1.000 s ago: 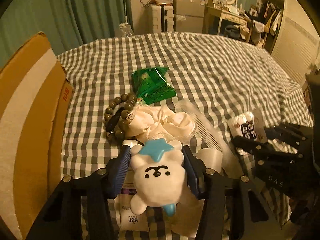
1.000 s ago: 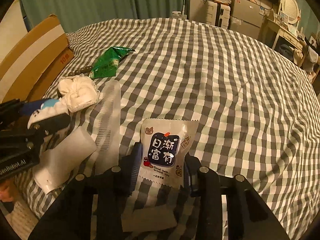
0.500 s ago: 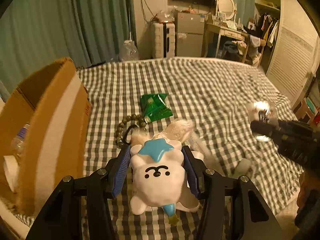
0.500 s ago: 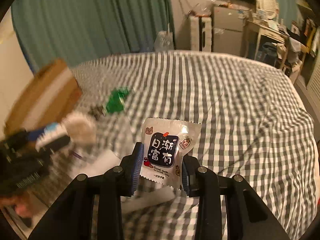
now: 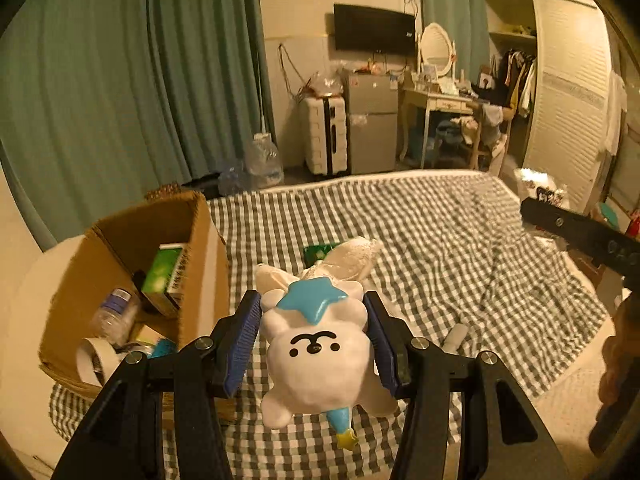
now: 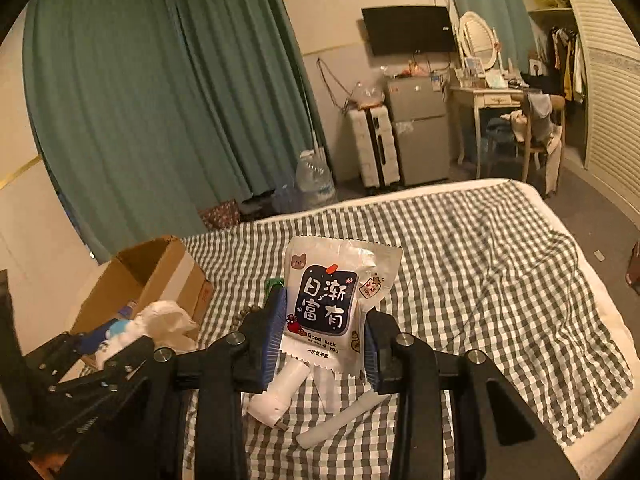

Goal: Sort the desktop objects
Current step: 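Carry the bear toy and snack packet over the box and open both tools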

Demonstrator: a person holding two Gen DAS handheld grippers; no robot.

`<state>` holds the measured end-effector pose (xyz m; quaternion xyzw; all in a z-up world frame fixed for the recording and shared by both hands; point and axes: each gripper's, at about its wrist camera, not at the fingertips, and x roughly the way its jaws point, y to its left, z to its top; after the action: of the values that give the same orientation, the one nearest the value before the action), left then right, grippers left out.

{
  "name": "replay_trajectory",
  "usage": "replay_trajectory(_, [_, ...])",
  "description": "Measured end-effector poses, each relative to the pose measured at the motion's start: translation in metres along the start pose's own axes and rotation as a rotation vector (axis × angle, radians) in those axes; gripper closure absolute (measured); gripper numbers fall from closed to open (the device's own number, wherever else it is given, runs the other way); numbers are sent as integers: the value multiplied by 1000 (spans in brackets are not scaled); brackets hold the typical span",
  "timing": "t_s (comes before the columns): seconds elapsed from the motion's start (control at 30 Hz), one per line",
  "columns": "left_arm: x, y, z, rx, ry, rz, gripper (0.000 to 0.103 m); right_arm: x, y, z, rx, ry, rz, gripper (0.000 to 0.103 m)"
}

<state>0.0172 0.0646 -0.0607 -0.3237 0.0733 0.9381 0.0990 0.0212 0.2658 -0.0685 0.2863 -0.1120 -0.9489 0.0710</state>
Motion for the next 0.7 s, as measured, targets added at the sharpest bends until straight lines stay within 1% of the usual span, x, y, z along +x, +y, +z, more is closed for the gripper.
replay_trajectory(0.1, [-17,9,9,1,-30,-7,50,-14,6,2,5,-20,-3,70])
replay_trajectory(0.27, [-43,23,23,-10,-70,-14,50,-33,19,17,-5,-75,12,70])
replay_trajectory(0.37, [-58,32,33,-10,-94,-15,50,-43,37,24,-12,-119,32,70])
replay_trajectory(0.5, [-75,50,46,-12,-128,-13,50,-48,55,25,-33,-145,59,70])
replay_trajectory(0.57, [-79,57,53,-8,-146,-11,50,-49,62,25,-26,-159,80,70])
replay_trajectory(0.7, [-85,74,58,9,-175,7,50,-45,76,27,-5,-173,127,70])
